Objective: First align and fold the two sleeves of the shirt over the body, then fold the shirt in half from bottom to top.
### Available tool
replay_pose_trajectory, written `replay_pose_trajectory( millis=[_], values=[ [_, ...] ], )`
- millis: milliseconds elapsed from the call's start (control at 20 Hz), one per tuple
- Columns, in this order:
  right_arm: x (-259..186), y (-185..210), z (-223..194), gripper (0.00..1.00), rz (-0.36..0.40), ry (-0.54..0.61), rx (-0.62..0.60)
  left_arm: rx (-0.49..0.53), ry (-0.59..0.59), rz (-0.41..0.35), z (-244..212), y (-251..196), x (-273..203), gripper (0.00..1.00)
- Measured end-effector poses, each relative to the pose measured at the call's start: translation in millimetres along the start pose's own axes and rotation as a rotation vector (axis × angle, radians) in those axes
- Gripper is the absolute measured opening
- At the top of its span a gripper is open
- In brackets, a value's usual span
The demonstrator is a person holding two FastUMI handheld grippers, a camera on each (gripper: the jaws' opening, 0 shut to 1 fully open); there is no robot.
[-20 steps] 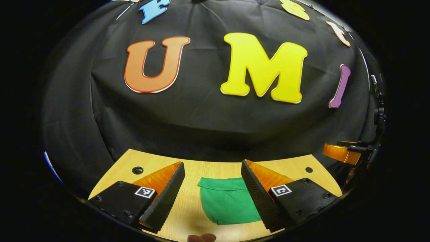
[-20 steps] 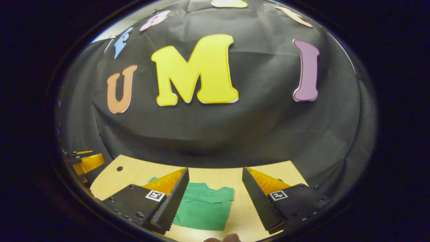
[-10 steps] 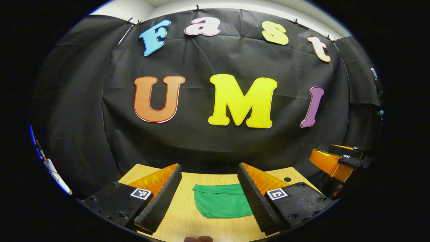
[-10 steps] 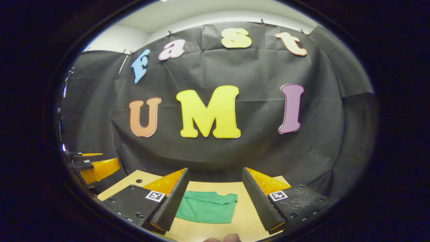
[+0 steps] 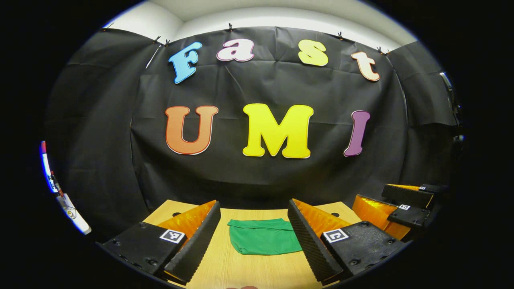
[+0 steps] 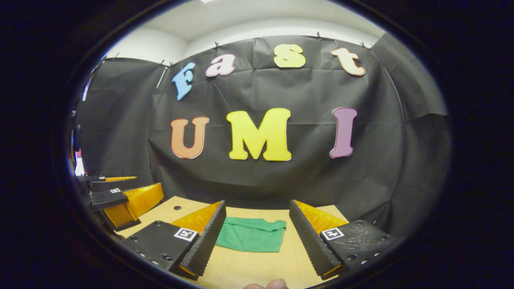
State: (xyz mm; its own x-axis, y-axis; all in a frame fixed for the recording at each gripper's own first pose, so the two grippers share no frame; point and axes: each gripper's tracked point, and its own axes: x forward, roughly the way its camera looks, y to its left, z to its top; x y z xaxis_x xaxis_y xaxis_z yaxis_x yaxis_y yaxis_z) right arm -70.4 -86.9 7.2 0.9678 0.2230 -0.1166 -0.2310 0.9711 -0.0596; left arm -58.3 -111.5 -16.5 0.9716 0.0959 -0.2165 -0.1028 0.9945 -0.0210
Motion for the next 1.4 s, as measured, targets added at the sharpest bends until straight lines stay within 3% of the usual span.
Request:
replay_pose_trajectory(
  millis=[100, 800, 1400],
  values=[
    [-1, 3, 0, 0.96, 0.004, -0.004, 0.003, 0.012, -0.005, -0.002, 2, -1, -3, 1.0],
    [17, 1, 4, 0.93, -0.007, -0.01, 0.009, 0.002, -0.003, 0.016, 0, 7, 10, 1.0],
    [34, -10, 15, 0.96, -0.056, -0.042, 0.015, -0.007, -0.027, 0.029, 5, 7, 25, 1.0]
  ],
)
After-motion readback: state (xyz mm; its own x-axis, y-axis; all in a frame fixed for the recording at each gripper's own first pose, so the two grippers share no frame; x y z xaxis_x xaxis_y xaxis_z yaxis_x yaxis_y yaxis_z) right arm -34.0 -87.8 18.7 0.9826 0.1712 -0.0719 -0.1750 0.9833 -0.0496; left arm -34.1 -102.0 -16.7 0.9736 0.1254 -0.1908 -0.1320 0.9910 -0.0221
